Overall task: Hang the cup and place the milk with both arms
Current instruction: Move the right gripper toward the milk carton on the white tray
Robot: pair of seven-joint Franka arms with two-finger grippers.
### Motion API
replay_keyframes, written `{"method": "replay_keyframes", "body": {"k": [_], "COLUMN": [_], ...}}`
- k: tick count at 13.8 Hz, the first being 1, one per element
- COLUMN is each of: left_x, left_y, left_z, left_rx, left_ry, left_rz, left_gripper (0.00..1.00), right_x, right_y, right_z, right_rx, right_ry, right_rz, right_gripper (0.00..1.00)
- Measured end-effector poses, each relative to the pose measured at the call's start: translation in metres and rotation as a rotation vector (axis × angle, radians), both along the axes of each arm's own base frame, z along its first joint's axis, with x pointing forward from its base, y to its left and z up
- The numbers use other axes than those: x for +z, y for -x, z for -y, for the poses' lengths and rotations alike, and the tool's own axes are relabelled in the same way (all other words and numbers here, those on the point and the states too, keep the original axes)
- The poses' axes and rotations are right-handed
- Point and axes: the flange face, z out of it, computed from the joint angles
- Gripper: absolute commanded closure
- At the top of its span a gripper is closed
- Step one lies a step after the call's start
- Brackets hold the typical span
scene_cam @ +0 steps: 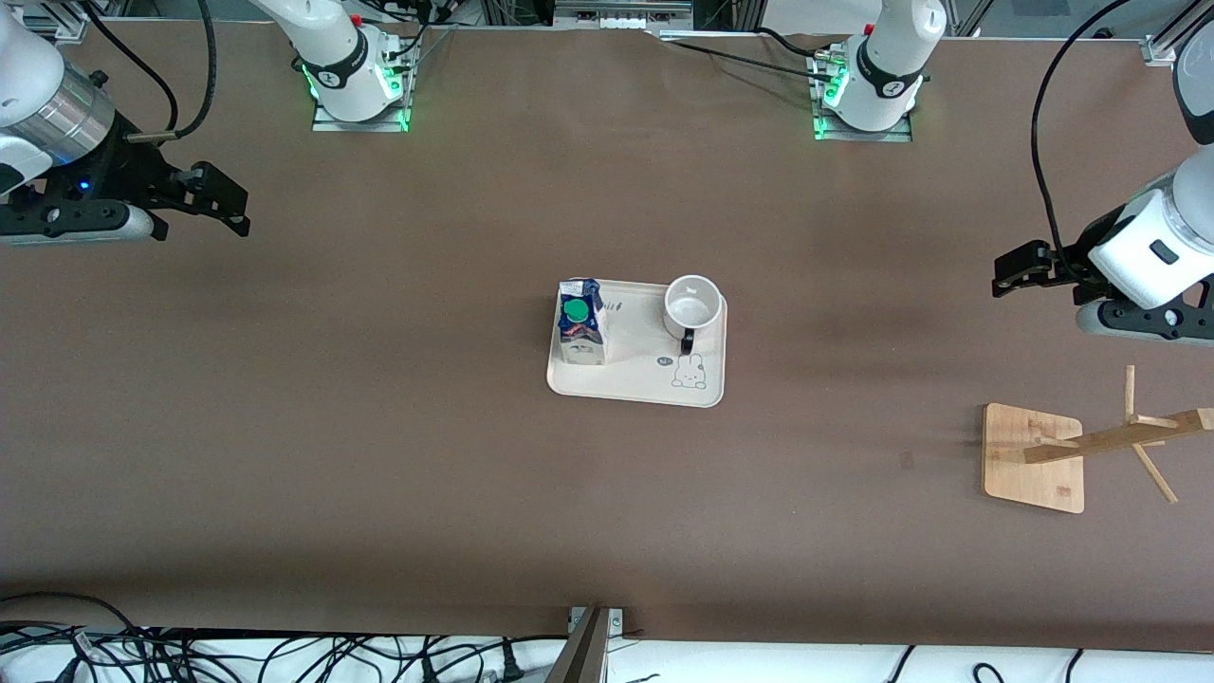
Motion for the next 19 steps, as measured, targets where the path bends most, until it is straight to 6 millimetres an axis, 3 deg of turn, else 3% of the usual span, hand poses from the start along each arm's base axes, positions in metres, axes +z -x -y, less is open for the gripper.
{"method": "replay_keyframes", "body": {"k": [11,15,19], "left_x": [-0.01,-0.01,-0.01], "left_y": [-0.022,-0.023,-0.023], "left_z": [-0.002,-0.002,0.0], "left_rx": [0.019,0.019,0.016], "left_ry": [0.001,0.001,0.001], "left_rz": [0.007,0.008,0.008], "left_gripper": [0.0,0.0,0.0], "right_x": [0.007,-0.057,-0.08], "right_y": [-0.006,-0.037,-0.034], "right_z": [-0.009,-0.036,-0.074], "right_rx": [-0.014,0.031,0.098], "right_ry": [-0.008,0.032,0.044], "right_rz": [0.046,-0.013,-0.079], "right_gripper": [0.0,0.0,0.0]}}
